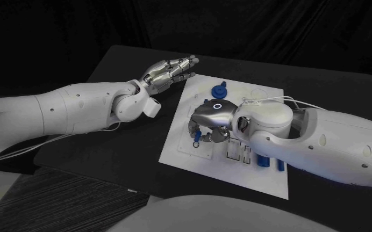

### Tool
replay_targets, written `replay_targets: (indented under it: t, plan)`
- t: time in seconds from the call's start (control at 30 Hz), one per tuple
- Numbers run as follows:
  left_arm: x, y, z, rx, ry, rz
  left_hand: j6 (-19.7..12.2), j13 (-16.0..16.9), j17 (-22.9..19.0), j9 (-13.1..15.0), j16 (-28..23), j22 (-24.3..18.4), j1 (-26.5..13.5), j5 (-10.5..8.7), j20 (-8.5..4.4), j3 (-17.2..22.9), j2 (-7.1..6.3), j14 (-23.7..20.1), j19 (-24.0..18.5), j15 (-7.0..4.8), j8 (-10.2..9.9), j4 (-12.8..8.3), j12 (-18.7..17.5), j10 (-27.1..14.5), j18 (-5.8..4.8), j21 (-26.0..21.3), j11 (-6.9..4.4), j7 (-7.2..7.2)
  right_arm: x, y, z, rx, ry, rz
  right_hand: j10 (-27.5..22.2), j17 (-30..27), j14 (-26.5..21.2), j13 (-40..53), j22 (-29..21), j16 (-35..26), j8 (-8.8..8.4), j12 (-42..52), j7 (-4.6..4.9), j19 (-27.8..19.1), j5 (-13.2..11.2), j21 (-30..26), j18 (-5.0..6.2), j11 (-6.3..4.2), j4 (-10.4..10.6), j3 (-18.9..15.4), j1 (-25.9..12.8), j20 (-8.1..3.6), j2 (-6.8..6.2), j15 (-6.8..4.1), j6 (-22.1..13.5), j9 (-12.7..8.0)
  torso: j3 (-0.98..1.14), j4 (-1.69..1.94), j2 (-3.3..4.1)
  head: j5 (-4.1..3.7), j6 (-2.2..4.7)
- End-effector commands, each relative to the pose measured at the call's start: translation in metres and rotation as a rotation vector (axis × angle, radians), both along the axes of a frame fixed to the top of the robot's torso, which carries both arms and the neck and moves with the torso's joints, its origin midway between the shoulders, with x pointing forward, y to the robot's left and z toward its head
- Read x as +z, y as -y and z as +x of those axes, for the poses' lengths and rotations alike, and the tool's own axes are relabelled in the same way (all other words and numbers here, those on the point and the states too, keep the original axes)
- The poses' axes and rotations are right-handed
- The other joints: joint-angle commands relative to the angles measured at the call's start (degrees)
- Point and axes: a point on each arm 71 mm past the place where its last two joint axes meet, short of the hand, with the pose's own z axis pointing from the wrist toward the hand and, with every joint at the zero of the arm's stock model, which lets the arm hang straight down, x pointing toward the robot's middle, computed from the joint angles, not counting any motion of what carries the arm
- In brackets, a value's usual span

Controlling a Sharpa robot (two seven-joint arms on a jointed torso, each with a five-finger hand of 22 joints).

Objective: Assemble the parts on the task board

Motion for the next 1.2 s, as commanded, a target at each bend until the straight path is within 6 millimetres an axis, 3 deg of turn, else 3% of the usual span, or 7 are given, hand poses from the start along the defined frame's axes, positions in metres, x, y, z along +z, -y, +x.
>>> replay_targets:
  t: [0.03,0.93,1.2]
  plan:
    - [0.005,0.000,-0.001,0.006,0.059,-0.056,0.09,0.09,-0.04,0.00,0.01,0.05,0.31,0.17,0.14,-0.11,-0.04,0.08,-0.11,-0.29,0.18,-0.23,0.38,0.11,0.63,-0.22,0.40,0.37,-0.003,-0.001,-0.002,0.015,0.009,-0.013,0.56,0.00,-0.16,0.09,6.91,0.06,-0.27,-0.04,-0.09,-0.30,0.27,-0.09,0.37,0.05,0.04,0.35,-0.60,0.03,-0.02,0.28,-0.34,-0.08,-0.03,-0.15,0.07,0.36,-0.01]
    - [0.003,-0.002,-0.002,0.003,0.047,-0.054,0.30,0.06,-0.03,0.03,0.03,0.28,0.80,0.51,0.50,0.18,0.02,0.10,0.00,-0.23,0.29,-0.30,0.30,-0.01,0.61,-0.13,0.45,0.44,-0.019,-0.002,-0.008,0.002,-0.023,-0.011,0.63,-0.15,-0.28,0.13,6.83,-0.04,-0.54,-0.14,-0.09,-0.49,0.38,-0.37,0.45,0.03,-0.24,0.59,-0.58,0.05,-0.18,0.27,-0.40,-0.14,-0.02,-0.13,0.13,0.79,-0.01]
    - [0.001,-0.001,-0.002,0.000,0.041,-0.053,0.35,0.05,-0.03,0.04,0.03,0.34,0.90,0.59,0.57,0.27,0.05,0.10,0.03,-0.17,0.32,-0.31,0.28,-0.03,0.60,-0.11,0.46,0.45,-0.021,-0.002,-0.008,-0.003,-0.027,-0.019,-0.94,-1.01,-1.04,0.10,6.47,-0.61,-1.98,-1.03,0.00,-1.42,0.22,-1.65,0.69,0.38,-0.74,1.18,-1.35,0.26,-0.86,0.53,-1.56,-0.57,0.01,-0.11,0.10,0.62,-0.01]
